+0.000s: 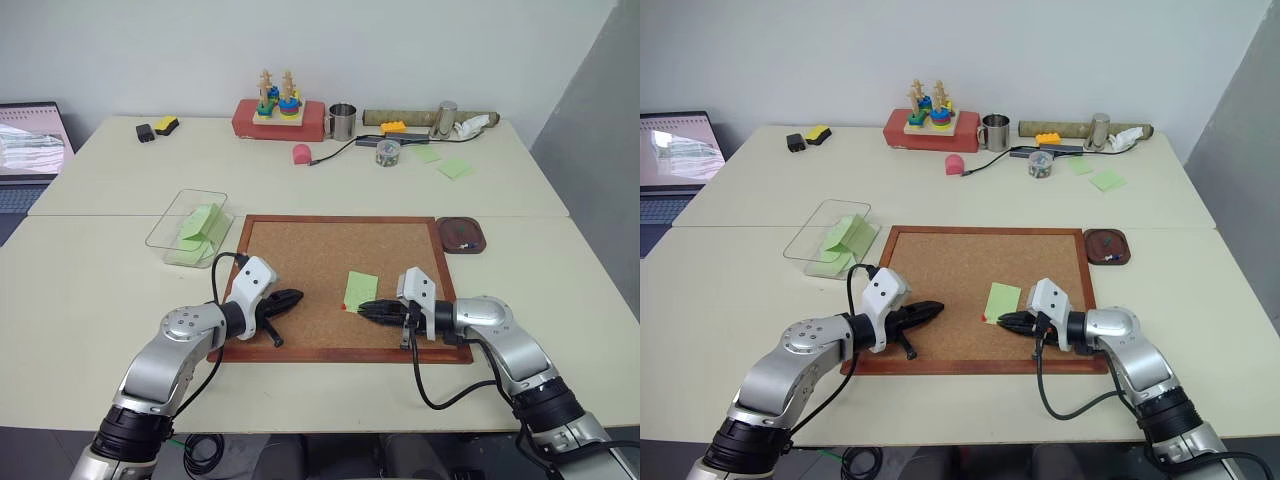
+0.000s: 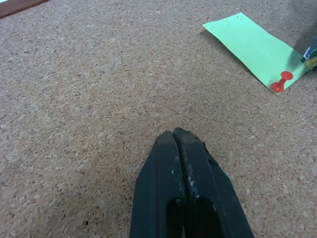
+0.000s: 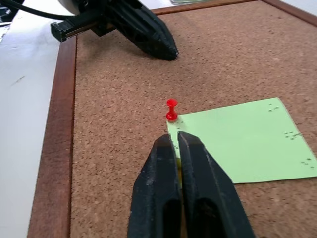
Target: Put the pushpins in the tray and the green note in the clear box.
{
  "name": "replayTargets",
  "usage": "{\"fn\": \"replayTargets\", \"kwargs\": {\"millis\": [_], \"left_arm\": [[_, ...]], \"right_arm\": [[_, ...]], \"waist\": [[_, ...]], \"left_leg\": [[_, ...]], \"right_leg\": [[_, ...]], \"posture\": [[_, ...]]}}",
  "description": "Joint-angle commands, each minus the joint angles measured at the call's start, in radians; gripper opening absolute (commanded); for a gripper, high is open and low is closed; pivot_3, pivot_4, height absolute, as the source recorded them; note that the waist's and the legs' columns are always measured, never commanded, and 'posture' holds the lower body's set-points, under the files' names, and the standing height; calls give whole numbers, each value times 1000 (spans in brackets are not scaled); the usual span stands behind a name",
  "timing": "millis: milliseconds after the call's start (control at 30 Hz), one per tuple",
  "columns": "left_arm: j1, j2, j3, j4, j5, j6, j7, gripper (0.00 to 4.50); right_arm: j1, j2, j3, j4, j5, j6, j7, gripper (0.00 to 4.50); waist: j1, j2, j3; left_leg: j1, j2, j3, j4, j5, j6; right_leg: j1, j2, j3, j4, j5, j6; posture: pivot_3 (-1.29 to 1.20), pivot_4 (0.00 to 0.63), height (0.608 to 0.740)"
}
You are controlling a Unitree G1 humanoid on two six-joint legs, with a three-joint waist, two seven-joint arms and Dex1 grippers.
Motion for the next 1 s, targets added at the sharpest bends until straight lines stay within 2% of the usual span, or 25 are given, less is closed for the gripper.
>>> {"fn": "replayTargets", "kwargs": {"millis": [33, 233, 533, 767, 900, 1000], "left_arm": [[20, 11, -30, 23, 18, 30, -12, 0], [24, 10, -30, 16, 17, 34, -10, 0], [32, 11, -32, 12, 18, 34, -9, 0], [31, 10, -36, 9, 19, 33, -11, 0], [34, 13, -35, 9, 20, 31, -14, 0], [35, 13, -34, 8, 20, 31, -14, 0]], "right_arm": [[-9, -6, -1, -3, -13, -35, 15, 82], [-24, -3, -34, -8, -5, -51, -6, 82], [-33, 23, -104, -151, 144, 107, -14, 82], [-36, 13, -117, -152, 153, 133, -23, 82], [-55, 17, -162, -131, 169, 163, -68, 82], [-93, 32, -230, -60, 157, 177, -157, 82]], "waist": [[0, 0, 0], [0, 0, 0], [0, 0, 0], [0, 0, 0], [0, 0, 0], [0, 0, 0]], "left_leg": [[0, 0, 0, 0, 0, 0], [0, 0, 0, 0, 0, 0], [0, 0, 0, 0, 0, 0], [0, 0, 0, 0, 0, 0], [0, 0, 0, 0, 0, 0], [0, 0, 0, 0, 0, 0]], "right_leg": [[0, 0, 0, 0, 0, 0], [0, 0, 0, 0, 0, 0], [0, 0, 0, 0, 0, -1], [0, 0, 0, 0, 0, -1], [0, 0, 0, 0, 0, -1], [0, 0, 0, 0, 0, -1]], "posture": [[0, 150, 740], [0, 150, 740], [0, 150, 740], [0, 150, 740], [0, 150, 740], [0, 150, 740]]}}
